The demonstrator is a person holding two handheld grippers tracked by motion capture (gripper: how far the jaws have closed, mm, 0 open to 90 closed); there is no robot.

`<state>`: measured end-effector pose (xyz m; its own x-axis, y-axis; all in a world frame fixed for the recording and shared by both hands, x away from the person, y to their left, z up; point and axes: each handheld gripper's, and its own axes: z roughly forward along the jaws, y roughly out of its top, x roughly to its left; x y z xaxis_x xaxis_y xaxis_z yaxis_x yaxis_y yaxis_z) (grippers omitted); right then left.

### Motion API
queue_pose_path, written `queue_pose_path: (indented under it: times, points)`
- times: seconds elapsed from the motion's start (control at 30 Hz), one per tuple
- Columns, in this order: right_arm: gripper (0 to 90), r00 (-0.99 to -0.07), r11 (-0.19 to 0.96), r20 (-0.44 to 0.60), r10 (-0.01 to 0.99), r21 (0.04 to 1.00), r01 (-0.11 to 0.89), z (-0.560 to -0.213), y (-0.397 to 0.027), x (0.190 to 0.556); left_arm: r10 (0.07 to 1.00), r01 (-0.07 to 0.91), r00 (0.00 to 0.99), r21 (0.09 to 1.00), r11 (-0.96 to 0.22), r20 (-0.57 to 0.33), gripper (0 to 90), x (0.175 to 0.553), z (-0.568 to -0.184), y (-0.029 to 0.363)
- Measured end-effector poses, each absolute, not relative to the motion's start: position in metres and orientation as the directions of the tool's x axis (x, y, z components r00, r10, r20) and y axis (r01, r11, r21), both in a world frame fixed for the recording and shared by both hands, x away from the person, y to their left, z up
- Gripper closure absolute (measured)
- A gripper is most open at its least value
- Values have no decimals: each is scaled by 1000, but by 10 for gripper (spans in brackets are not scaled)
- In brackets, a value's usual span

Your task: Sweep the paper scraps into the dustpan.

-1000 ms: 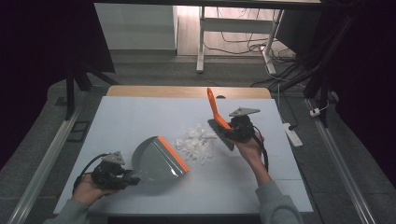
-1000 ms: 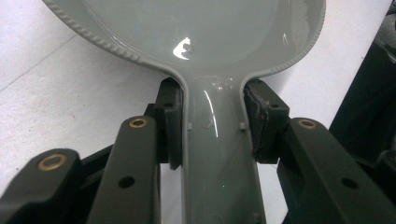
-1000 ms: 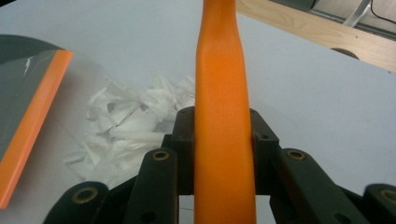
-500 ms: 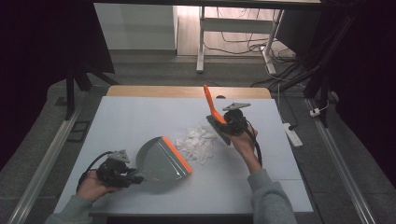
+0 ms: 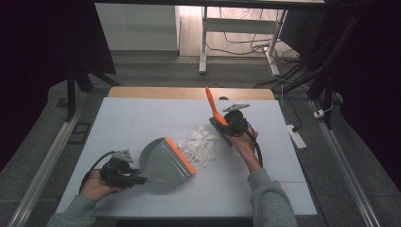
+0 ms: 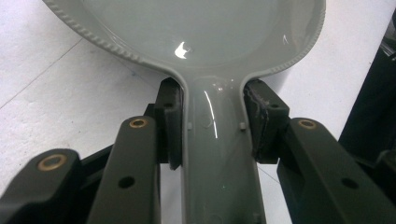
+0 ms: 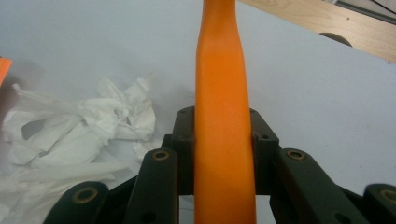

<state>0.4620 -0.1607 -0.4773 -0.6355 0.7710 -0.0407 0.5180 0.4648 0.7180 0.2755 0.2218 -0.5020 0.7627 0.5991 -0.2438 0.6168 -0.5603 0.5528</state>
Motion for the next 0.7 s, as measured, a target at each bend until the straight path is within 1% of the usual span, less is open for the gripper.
queue_pose_path:
  times: [0.23, 0.5, 0.7]
  points:
    - [703, -634, 463, -31, 773, 710, 530, -482, -153, 470, 593, 617, 767, 532, -580, -243, 612, 277, -505, 219]
    - [704, -663, 503, -49, 747, 695, 514, -485, -139, 469, 592, 623, 765, 527, -578, -255, 612, 279, -507, 216]
    - [704, -690, 499, -14, 724, 701, 509, -485, -133, 464, 590, 628, 762, 525, -574, -267, 612, 282, -509, 214]
